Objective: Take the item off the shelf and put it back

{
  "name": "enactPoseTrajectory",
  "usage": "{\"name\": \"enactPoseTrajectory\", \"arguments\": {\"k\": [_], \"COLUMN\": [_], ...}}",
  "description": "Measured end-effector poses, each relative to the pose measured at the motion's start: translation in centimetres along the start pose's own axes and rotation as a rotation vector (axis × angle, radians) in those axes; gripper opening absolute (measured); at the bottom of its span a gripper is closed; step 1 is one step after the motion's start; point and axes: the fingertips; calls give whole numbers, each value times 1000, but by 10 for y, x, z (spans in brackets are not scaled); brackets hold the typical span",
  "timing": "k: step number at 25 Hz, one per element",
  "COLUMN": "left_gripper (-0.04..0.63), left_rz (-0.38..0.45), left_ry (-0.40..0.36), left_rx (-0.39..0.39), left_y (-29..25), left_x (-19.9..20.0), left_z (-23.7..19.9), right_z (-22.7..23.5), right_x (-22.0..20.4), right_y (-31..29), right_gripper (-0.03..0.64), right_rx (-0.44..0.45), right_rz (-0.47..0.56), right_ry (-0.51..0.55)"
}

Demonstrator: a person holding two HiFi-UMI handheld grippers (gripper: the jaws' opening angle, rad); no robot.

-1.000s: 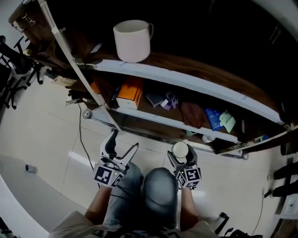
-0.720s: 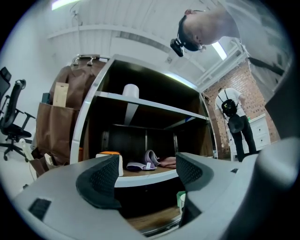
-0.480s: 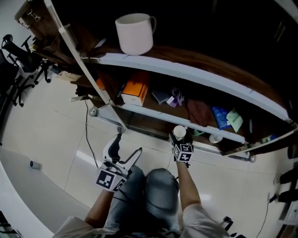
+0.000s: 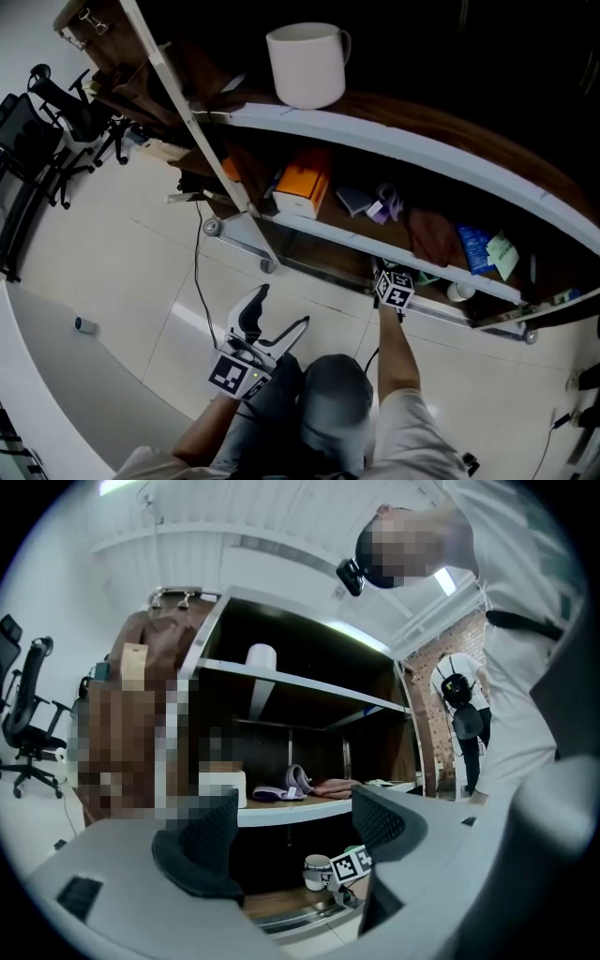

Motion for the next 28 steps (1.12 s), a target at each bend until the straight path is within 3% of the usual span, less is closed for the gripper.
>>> {"name": "enactPoseTrajectory", "arguments": {"k": [5, 10, 13, 19, 24, 28], "left_gripper": [364, 364, 364, 364, 364, 364], "left_rz": [-4, -12, -41, -35, -11, -4], "left_ry": [-22, -28, -10, 13, -7, 19], "left_rx": [-4, -3, -10, -26, -35, -23], "left_y": [-1, -9, -16, -32, -51, -51], "left_x": [-1, 14, 45, 169, 306, 425], "left_z": [3, -2, 7, 21, 28, 34], "right_z": [-18, -40, -61, -129, -180, -220], "right_x": [-10, -3, 30, 192, 383, 533], "right_y": [30, 97, 143, 240, 321, 390], "right_gripper": [512, 511, 509, 509, 508, 507], "right_rx": [65, 141, 184, 235, 230, 201], "right_rz": [3, -18, -37, 43, 191, 286], "right_ry": [-87, -85, -69, -20, -8, -20]}}
Point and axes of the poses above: the fingertips, and each gripper's own axes: y backward along the fingers, z to its right, x out of its top, and after that the axes turned 7 degrees about z, right-handed
